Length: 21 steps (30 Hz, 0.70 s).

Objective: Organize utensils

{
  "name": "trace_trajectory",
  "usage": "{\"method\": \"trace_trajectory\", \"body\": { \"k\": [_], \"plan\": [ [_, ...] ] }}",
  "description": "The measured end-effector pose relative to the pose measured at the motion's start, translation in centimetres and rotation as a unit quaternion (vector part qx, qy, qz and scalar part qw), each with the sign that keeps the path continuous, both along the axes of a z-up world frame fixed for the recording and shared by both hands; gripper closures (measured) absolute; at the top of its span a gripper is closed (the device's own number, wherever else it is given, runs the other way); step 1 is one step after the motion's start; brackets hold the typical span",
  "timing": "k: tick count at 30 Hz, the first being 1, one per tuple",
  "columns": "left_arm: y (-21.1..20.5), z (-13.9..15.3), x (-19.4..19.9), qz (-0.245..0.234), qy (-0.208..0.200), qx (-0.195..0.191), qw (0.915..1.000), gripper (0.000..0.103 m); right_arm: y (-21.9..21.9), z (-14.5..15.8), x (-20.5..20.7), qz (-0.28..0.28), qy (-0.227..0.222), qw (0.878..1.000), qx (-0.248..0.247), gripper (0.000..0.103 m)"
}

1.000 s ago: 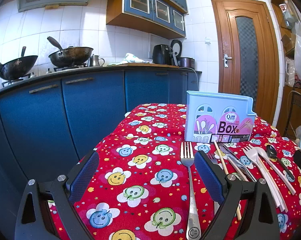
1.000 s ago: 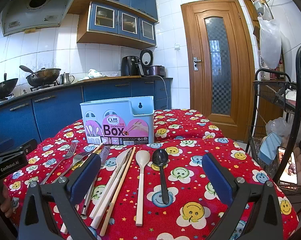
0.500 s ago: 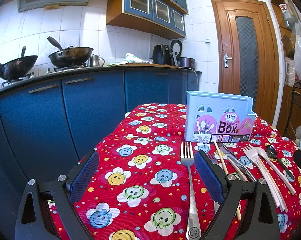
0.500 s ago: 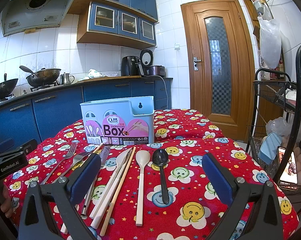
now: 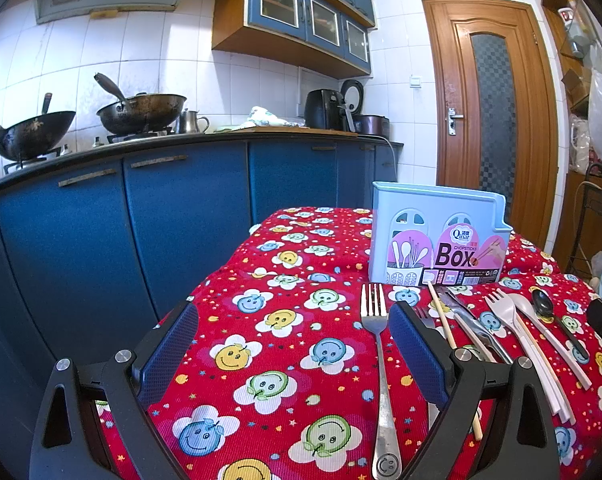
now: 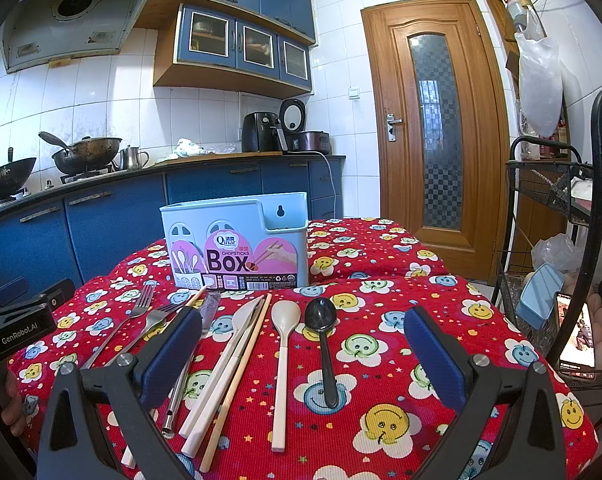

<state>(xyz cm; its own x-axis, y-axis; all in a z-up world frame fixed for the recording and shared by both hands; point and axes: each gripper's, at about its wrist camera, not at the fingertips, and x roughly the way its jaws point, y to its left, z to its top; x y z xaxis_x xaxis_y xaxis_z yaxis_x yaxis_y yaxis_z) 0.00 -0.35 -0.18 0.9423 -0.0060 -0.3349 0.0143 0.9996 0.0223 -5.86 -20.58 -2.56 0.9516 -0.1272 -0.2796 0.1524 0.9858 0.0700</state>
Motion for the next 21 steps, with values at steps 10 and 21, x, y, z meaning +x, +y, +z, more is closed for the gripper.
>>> {"method": "trace_trajectory", "body": {
  "k": [10,21],
  "plan": [
    [0.0,0.0,0.0,0.0,0.0,0.0,1.0,0.007,0.0,0.0,0.0,0.0,0.0,1.0,0.0,0.0],
    [0.5,0.5,0.9,-0.018,0.041,-0.028,0.9986,0.007,-1.1,0.1,0.9,0.023,0.031,0.999,0.033,0.0]
  ]
}}
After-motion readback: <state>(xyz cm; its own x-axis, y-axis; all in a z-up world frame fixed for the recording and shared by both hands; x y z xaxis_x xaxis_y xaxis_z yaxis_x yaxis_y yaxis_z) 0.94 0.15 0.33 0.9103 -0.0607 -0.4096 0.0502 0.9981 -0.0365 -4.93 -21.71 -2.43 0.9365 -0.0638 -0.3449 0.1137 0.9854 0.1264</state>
